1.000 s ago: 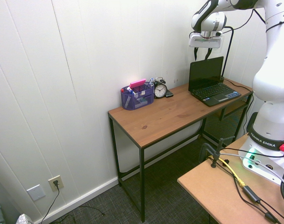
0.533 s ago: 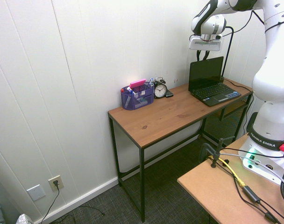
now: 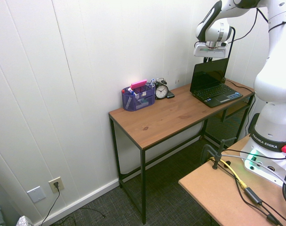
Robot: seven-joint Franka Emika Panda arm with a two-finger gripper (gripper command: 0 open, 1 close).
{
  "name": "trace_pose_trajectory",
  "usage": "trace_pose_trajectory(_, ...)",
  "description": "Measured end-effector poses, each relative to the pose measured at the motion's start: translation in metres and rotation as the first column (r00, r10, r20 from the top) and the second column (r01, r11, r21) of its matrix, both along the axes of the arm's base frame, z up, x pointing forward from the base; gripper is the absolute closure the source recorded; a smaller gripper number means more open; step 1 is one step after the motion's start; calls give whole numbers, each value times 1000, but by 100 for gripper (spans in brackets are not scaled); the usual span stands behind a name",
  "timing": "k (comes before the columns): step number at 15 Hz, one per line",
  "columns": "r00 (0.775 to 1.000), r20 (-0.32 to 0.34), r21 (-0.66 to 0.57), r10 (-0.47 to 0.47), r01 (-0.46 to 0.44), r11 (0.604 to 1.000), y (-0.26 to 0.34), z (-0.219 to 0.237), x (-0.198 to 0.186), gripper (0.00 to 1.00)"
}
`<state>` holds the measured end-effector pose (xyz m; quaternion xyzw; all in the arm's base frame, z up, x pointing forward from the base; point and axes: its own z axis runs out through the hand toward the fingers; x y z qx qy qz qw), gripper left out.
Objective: Close the laptop lid
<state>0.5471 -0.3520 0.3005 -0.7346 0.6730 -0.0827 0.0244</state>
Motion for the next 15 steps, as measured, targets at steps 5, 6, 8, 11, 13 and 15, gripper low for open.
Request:
trace_pose_trajectory(5, 1000, -17, 20, 0, 0, 1000, 5, -15, -37, 100)
trace_pose_trajectory(6, 1000, -21, 29, -1, 2, 1000, 5, -20, -44, 100)
trace_pose_trajectory(8, 999, -36, 51, -1, 3, 999, 8, -37, -59, 100)
trace_pose_trajectory(11, 998, -60, 86, -5, 10, 996, 11, -62, -84, 100)
trace_pose_trajectory(13, 997, -76, 105, -10, 18, 994, 11, -76, -99, 100)
trace_pose_trajectory(15, 996, -89, 117, -14, 24, 993, 9, -87, -109, 100)
